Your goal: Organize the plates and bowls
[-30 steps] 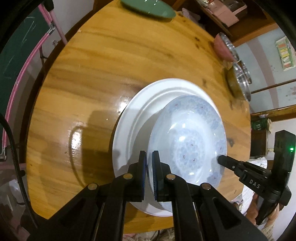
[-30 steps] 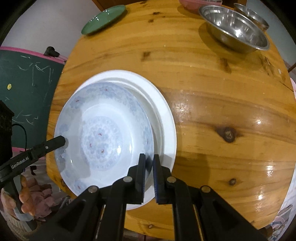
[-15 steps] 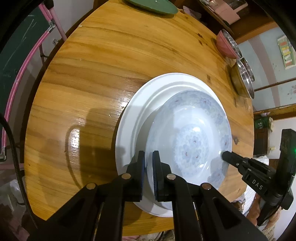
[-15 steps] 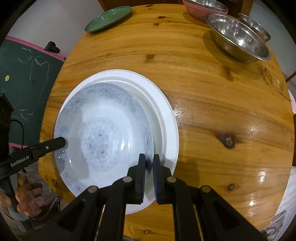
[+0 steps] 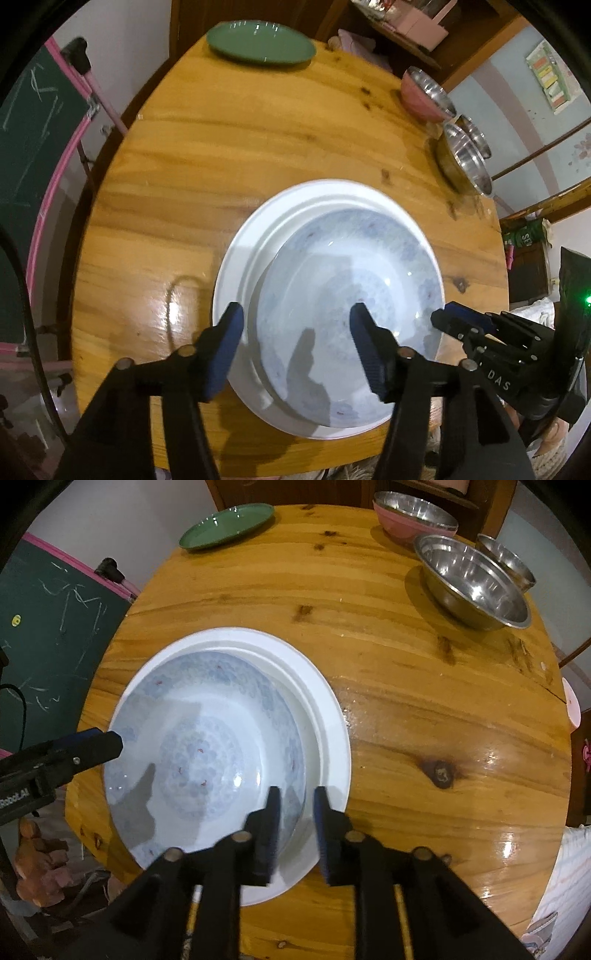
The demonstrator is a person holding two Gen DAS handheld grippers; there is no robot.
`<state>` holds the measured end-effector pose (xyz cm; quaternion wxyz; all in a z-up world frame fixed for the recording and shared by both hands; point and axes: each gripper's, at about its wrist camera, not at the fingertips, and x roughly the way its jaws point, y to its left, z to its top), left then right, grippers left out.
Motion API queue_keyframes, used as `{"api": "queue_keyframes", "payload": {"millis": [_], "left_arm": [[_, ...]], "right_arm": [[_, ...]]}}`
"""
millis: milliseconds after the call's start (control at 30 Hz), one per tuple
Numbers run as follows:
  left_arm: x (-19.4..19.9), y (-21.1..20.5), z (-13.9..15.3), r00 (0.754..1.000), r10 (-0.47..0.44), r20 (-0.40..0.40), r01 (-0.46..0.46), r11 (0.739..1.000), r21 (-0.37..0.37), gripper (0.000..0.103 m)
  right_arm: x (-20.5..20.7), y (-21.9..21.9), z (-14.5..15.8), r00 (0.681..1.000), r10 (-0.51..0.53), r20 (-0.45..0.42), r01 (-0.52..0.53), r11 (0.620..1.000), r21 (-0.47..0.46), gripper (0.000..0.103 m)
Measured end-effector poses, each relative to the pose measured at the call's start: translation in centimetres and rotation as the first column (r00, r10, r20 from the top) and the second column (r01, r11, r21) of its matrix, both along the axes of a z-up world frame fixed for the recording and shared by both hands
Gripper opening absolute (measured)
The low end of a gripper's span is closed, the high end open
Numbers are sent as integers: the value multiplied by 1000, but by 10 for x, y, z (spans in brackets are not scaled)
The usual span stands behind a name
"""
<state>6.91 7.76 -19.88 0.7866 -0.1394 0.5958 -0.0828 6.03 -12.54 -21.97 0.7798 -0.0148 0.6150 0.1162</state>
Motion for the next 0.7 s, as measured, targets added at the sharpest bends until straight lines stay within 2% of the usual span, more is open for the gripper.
{"api": "queue_keyframes", "payload": {"millis": [67, 267, 533, 700], "left_arm": [[-1, -1, 9, 1000, -9, 19, 9, 1000, 13, 61], [-4, -4, 31, 998, -14, 66, 12, 999, 34, 68], [-7, 2, 69, 990, -7, 140, -4, 997, 73, 69], [-4, 10, 103, 978, -5, 206, -19, 993, 114, 69]], "right_arm": [[-3, -3, 7, 1000, 4, 23, -4, 1000, 3, 30], [-9, -5, 26, 998, 11, 55, -12, 1000, 16, 31], [-14, -7, 57, 995, 25, 96, -31, 997, 67, 31], [-12, -6, 82, 990, 35, 140, -46, 996, 78, 31]]}}
